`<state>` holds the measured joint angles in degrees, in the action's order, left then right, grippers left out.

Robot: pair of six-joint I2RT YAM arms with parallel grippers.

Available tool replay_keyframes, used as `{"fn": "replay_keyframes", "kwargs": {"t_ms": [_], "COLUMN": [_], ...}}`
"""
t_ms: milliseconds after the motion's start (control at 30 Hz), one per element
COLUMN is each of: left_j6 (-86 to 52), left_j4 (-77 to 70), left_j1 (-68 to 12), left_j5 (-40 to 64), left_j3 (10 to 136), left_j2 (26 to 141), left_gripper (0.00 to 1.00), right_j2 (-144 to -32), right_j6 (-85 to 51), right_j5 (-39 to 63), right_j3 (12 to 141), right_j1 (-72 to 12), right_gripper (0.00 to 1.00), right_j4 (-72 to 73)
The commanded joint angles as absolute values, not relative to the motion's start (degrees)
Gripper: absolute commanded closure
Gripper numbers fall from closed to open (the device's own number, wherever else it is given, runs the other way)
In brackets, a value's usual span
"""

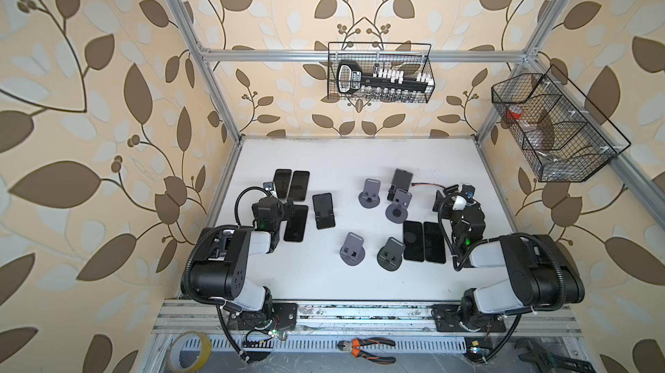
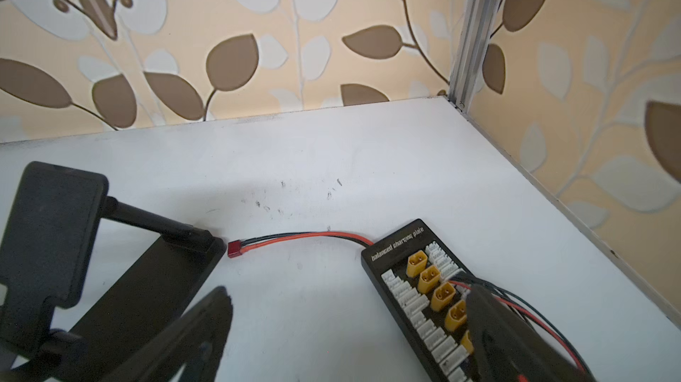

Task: Remove the phone from the phone stand
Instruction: Reset both arms

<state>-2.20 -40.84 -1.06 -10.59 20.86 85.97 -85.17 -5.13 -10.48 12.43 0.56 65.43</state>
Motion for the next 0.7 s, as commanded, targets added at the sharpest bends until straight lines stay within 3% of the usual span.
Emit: {"fn": "replay_keyframes", "kwargs": {"t_ms": [0, 667], "left_j6": [-3.3, -2.28], "left_j4": [-43.59, -43.34], "left_j1": [-1.05, -3.01], "left_j5": [-9.51, -12.31], "left_j3": [21.34, 21.58], "left_j2": [85.65, 85.53], "left_gripper": [0.01, 0.01], "right_j2": [-85.59, -85.52], "right_j6": [-5.77, -5.7], "right_j5": [-10.72, -10.73], "right_j3": [12.2, 12.16], "right_j1": [0.63, 0.54], "right_gripper": [0.01, 0.0], "right_j4": [66.72, 66.86]}}
